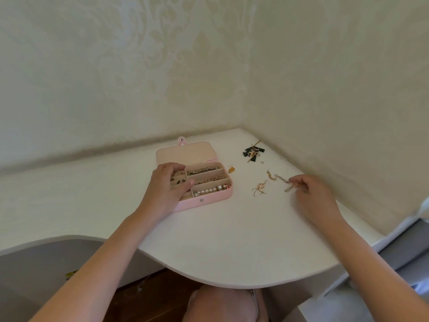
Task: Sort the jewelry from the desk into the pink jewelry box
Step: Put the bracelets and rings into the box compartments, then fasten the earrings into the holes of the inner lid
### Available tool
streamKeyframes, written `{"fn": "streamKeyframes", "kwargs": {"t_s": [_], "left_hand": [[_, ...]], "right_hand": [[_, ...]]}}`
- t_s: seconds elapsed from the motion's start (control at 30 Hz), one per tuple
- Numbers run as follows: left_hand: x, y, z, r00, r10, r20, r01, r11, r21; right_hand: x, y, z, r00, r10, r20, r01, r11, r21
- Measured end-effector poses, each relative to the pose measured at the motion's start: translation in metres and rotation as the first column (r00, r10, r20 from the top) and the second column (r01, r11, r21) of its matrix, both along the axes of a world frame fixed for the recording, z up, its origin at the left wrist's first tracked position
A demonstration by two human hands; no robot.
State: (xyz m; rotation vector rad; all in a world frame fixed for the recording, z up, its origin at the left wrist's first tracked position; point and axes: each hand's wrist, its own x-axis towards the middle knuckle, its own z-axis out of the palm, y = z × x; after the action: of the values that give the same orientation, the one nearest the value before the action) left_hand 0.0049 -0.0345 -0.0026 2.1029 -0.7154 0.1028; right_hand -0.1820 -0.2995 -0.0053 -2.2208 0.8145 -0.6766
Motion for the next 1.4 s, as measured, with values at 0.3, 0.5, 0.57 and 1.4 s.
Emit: {"fn": "streamKeyframes", "kwargs": {"t_s": [0.3, 0.5, 0.57, 1.4], "left_hand": [[0.049, -0.004, 0.016, 0.980, 0.176, -0.093, -0.187, 0.973, -0.135], [0.085, -0.024, 0.013, 0.952, 0.237, -0.195, -0.259, 0.961, -0.096], [0.092, -0.028, 0.011, 0.945, 0.241, -0.221, -0.269, 0.957, -0.108], [0.109, -0.020, 0.001, 0.947, 0.275, -0.164, -0.293, 0.951, -0.101]], "right_hand": [[0.009, 0.011, 0.001, 0.978, 0.107, -0.177, -0.133, 0.981, -0.141], [0.028, 0.004, 0.011, 0.979, 0.117, -0.165, -0.129, 0.990, -0.064], [0.039, -0.006, 0.019, 0.981, 0.122, -0.148, -0.123, 0.992, 0.003], [0.101, -0.040, 0.074, 0.910, 0.384, -0.159, -0.334, 0.903, 0.271]]}}
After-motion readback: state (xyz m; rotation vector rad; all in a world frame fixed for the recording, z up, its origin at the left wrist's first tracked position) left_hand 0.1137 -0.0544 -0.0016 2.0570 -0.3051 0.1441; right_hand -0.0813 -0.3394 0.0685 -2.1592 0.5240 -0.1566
